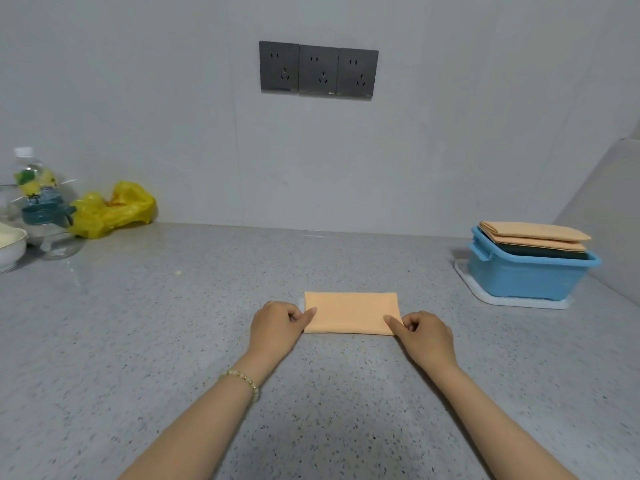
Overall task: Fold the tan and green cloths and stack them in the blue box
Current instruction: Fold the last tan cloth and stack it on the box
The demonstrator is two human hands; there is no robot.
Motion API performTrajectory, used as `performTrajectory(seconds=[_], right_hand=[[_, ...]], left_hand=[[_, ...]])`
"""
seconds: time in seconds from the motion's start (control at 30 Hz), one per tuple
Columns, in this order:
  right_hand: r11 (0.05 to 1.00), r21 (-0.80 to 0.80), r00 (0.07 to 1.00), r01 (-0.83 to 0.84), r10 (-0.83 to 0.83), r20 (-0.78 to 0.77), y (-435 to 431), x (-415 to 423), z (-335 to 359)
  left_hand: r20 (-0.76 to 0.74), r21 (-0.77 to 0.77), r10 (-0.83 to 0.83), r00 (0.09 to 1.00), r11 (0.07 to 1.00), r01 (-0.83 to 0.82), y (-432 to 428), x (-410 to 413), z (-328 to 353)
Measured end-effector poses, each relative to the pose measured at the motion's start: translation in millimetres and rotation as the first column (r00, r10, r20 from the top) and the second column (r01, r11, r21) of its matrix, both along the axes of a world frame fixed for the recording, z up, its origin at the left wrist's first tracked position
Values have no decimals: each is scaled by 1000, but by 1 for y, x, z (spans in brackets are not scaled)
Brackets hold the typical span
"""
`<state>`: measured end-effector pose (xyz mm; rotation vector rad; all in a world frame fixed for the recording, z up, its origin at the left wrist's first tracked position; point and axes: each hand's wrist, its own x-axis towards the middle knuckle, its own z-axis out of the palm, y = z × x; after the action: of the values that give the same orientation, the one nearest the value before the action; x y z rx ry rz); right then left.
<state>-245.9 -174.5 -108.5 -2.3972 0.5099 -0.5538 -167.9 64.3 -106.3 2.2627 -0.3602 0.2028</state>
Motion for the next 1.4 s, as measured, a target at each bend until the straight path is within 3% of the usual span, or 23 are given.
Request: performTrajectory(seconds=[0.2, 0.33, 0.4, 0.47, 0.57, 0.67, 0.77, 1.13, 1.4], right_hand=[[1000, 13, 1000, 8, -8, -30, 5, 8, 7], [926, -298, 973, -231, 217, -78, 32, 27, 15], [862, -357, 931, -360, 306, -201, 49, 39, 14], [836, -346, 891, -427, 325, -317, 59, 47, 7], [835, -355, 891, -420, 304, -339, 61, 47, -1], [844, -345, 898, -410, 310, -311, 59, 49, -4], [837, -358, 900, -413, 316, -300, 57, 50, -6], [796, -361, 839, -485, 308, -448, 12, 44, -3], [868, -312, 850, -386, 204, -485, -22, 17, 10]], left_hand=[[-165, 230, 0, 986, 972, 39, -5, 15, 15], [-272, 344, 9, 962, 935, 88, -11, 22, 26], [-259, 418, 28, 966, 904, 86, -15, 24, 34], [-130, 500, 58, 990, 866, 15, -20, 23, 39], [96, 504, -132, 987, 861, 66, -33, 20, 32], [28, 585, -330, 944, 771, 252, -46, 13, 16], [-75, 600, -312, 947, 745, 293, -44, 12, -2], [-92, 611, -300, 949, 736, 292, -43, 15, -6], [-158, 617, -268, 950, 725, 307, -43, 10, 2]])
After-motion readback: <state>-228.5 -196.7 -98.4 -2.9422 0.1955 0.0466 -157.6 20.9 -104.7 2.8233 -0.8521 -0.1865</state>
